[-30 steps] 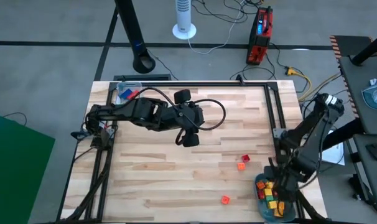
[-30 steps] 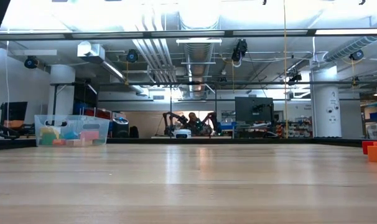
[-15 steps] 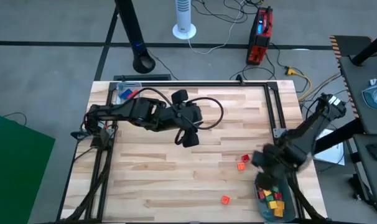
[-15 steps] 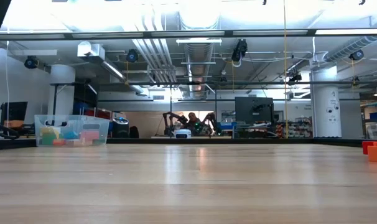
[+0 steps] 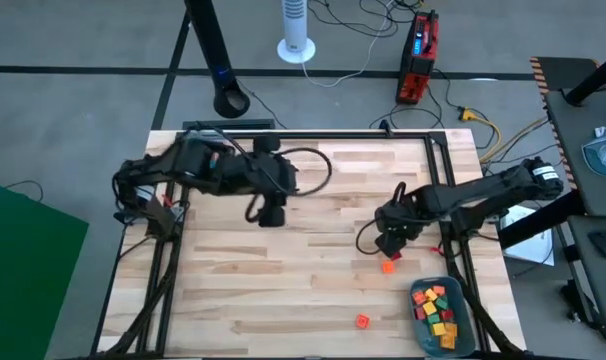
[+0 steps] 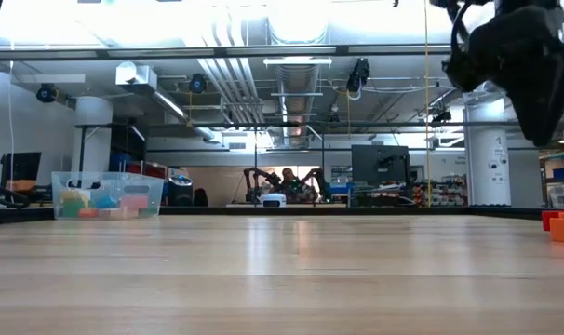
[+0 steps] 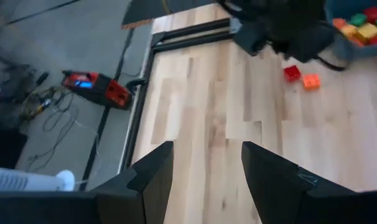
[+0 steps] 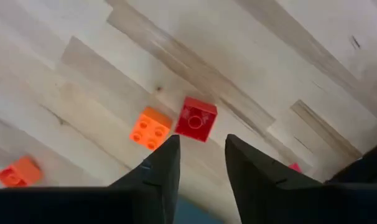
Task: Sort blocks by size
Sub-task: Put the red square game piece into the blue bin
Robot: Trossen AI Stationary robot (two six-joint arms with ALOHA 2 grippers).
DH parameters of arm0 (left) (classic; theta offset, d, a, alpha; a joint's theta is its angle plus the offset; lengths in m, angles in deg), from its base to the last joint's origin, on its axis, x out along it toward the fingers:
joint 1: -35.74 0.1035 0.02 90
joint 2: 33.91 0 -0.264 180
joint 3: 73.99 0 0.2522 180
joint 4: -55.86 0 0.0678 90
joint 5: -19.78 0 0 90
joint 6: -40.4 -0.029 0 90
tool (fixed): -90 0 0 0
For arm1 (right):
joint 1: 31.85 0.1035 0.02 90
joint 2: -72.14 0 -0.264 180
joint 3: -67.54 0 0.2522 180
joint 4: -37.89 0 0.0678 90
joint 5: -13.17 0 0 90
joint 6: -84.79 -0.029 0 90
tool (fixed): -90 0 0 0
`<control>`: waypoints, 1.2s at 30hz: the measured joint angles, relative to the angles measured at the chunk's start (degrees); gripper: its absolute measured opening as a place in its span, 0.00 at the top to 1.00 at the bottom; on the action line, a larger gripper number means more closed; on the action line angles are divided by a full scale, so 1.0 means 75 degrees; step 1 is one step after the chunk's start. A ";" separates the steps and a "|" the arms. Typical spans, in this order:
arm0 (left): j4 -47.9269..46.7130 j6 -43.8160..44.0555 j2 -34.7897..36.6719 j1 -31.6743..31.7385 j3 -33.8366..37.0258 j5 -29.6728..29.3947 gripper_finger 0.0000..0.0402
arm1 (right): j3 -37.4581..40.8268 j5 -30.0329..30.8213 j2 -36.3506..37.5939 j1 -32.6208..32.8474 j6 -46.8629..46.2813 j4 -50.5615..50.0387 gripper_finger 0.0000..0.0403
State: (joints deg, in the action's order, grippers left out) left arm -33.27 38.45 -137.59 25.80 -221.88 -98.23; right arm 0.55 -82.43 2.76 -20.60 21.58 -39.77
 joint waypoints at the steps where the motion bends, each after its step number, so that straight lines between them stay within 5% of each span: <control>1: -0.0037 -0.0185 0.0072 0.0058 0.0000 0.0163 0.56 | 0.0008 -0.0099 0.0008 -0.0133 0.0112 -0.0008 0.71; 7: -0.0167 -0.0992 0.0832 0.0441 0.0238 0.0650 0.56 | 0.0017 -0.0316 -0.0018 -0.0357 0.0017 0.0274 0.58; 10: 0.0429 -0.1042 0.1530 0.0710 0.1011 0.1600 0.56 | 0.0019 -0.0330 -0.0018 -0.0291 -0.0279 0.0545 0.49; 14: 0.3167 -0.0728 0.2850 0.0786 0.3622 0.2868 0.57 | 0.0067 -0.0345 -0.0067 0.0124 -0.0584 0.0563 0.38; 18: 0.6201 -0.0512 0.4019 0.0673 0.6637 0.2990 0.59 | 0.0221 -0.0371 -0.0257 0.0526 -0.1088 0.0633 0.30; 22: 0.8040 -0.0211 0.4830 0.0763 0.8268 0.2832 0.61 | 0.0456 -0.0382 -0.0595 0.0691 -0.1347 0.0651 0.27; 36: 0.8034 -0.0476 0.5636 0.0790 0.8728 0.2186 0.62 | 0.0673 -0.0382 -0.2087 0.0489 -0.0437 0.1358 0.28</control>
State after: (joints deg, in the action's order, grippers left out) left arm 26.98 34.88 -95.32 31.73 -156.42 -81.84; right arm 5.60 -85.29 -12.89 -16.93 18.30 -29.58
